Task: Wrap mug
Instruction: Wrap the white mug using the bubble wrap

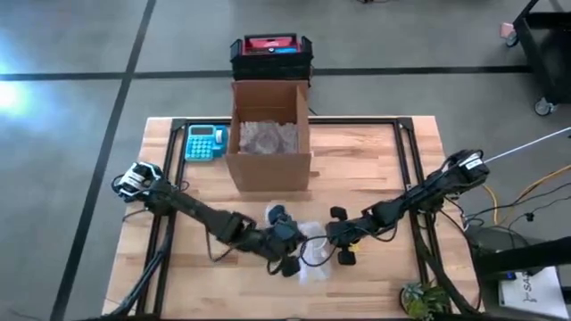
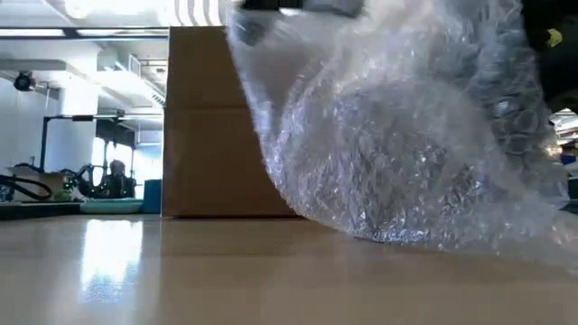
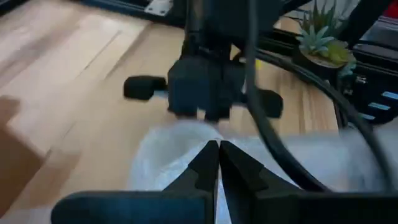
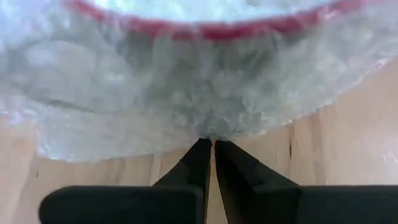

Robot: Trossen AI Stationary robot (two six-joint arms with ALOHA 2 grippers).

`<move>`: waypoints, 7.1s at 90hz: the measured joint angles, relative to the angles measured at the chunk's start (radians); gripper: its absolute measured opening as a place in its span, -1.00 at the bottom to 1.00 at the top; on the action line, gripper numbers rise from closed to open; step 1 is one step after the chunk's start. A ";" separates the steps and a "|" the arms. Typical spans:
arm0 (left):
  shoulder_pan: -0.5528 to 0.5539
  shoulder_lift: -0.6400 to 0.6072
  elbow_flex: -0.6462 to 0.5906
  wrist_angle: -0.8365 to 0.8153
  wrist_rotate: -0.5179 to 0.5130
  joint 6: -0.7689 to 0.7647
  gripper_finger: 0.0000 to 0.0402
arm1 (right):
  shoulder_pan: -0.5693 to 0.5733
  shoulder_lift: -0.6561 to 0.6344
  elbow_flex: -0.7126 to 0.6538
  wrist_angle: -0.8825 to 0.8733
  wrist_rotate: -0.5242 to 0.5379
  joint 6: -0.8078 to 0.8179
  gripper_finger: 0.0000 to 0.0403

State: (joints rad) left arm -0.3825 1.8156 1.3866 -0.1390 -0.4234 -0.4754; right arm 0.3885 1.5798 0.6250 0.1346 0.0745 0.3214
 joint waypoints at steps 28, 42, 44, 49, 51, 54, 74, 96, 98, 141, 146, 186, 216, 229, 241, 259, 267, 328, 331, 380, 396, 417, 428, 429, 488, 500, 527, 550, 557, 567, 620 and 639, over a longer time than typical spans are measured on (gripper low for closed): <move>0.097 0.155 -0.006 0.085 0.093 -0.001 -1.00 | 0.000 -0.227 0.086 -0.427 -0.004 -0.022 -0.96; 0.099 0.174 -0.005 0.116 0.094 -0.001 -1.00 | 0.016 -0.381 0.153 -0.522 -0.004 -0.056 -0.96; 0.099 0.174 -0.005 0.114 0.094 -0.001 -1.00 | 0.021 -0.396 0.154 -0.503 -0.004 -0.063 -0.96; 0.099 0.172 -0.005 0.116 0.094 0.001 -1.00 | 0.033 -0.416 0.153 -0.440 0.003 -0.084 -0.96; 0.100 0.171 -0.005 0.117 0.094 0.004 -1.00 | 0.037 -0.418 0.153 -0.415 0.004 -0.096 -0.96; 0.100 0.169 -0.005 0.118 0.094 0.008 -1.00 | 0.042 -0.417 0.153 -0.382 0.004 -0.112 -0.96; 0.100 0.168 -0.006 0.152 0.095 0.014 -1.00 | 0.042 -0.242 0.151 -0.273 0.014 -0.162 -0.96; 0.101 0.156 0.039 0.142 0.159 0.008 -1.00 | 0.041 -0.073 0.234 -0.277 0.069 -0.172 -0.96; 0.101 0.152 0.048 0.125 0.168 0.013 -1.00 | 0.041 -0.067 0.244 -0.282 0.068 -0.176 -0.96; 0.045 0.045 0.343 -0.707 -0.015 -0.105 -1.00 | 0.017 -0.027 0.312 -0.380 0.068 -0.208 -0.96; 0.026 0.036 0.338 -0.774 -0.086 -0.159 -1.00 | 0.017 -0.027 0.312 -0.383 0.068 -0.209 -0.96; 0.003 0.036 -0.043 -0.314 -0.359 -0.264 -1.00 | 0.016 -0.026 0.315 -0.384 0.067 -0.215 -0.96; 0.047 0.043 -0.186 0.328 0.038 0.065 -1.00 | 0.015 -0.026 0.315 -0.385 0.064 -0.214 -0.96; 0.037 0.047 -0.229 0.305 0.048 0.032 -1.00 | -0.002 -0.027 0.333 -0.407 0.061 -0.211 -0.96; 0.038 0.049 -0.250 0.326 0.043 0.011 -1.00 | -0.016 -0.041 0.432 -0.590 0.064 -0.213 -0.96; 0.038 0.072 -0.249 0.361 0.013 0.013 -1.00 | -0.035 -0.050 0.622 -0.839 0.099 -0.261 -0.96; 0.038 0.073 -0.250 0.365 0.009 0.013 -1.00 | -0.046 -0.051 0.641 -0.781 0.126 -0.301 -0.96; 0.029 0.001 -0.124 0.129 0.069 0.010 -1.00 | -0.055 0.196 0.574 -0.674 0.006 -0.268 -0.96; 0.027 -0.001 -0.103 0.081 0.040 0.004 -1.00 | -0.055 0.194 0.576 -0.676 0.006 -0.269 -0.96; 0.027 0.188 -0.099 0.217 0.036 -0.102 -1.00 | -0.044 0.108 0.644 -0.916 -0.008 -0.266 -0.96; 0.026 0.177 -0.102 0.215 0.035 -0.084 -1.00 | -0.047 -0.010 0.692 -1.003 0.131 -0.296 -0.96; 0.027 0.175 -0.104 0.245 0.036 -0.066 -1.00 | -0.064 -0.026 0.650 -0.854 0.333 -0.330 -0.96; 0.027 0.175 -0.104 0.254 0.036 -0.057 -1.00 | -0.053 0.034 0.602 -0.799 0.197 -0.343 -0.96; 0.027 0.175 -0.104 0.254 0.036 -0.057 -1.00 | -0.051 0.037 0.598 -0.799 0.189 -0.342 -0.96; 0.026 0.087 -0.110 0.295 0.027 -0.064 -1.00 | -0.005 0.068 0.404 -0.569 0.100 -0.243 -0.96; 0.032 0.158 -0.111 0.333 0.028 -0.067 -1.00 | -0.005 0.064 0.427 -0.585 0.093 -0.245 -0.96; 0.034 0.184 -0.111 0.324 0.037 -0.082 -1.00 | -0.004 0.043 0.610 -0.851 0.094 -0.266 -0.96; 0.034 0.182 -0.111 0.315 0.037 -0.080 -1.00 | 0.067 -0.119 0.628 -0.925 0.071 -0.231 -0.96; 0.034 0.182 -0.111 0.315 0.037 -0.080 -1.00 | 0.101 -0.159 0.584 -0.914 0.061 -0.208 -0.96; 0.034 0.182 -0.111 0.315 0.037 -0.080 -1.00 | 0.161 -0.181 0.481 -0.826 -0.007 -0.178 -0.96; 0.035 0.182 -0.113 0.333 0.037 -0.060 -1.00 | 0.175 -0.142 0.330 -0.371 0.277 -0.329 -0.96; 0.035 0.182 -0.113 0.339 0.041 -0.060 -1.00 | 0.109 -0.099 0.283 -0.420 0.193 -0.293 -0.96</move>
State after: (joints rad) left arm -0.3473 1.9976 1.2736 0.1996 -0.3826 -0.5358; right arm 0.4979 1.4811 0.9083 -0.2852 0.2678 0.0287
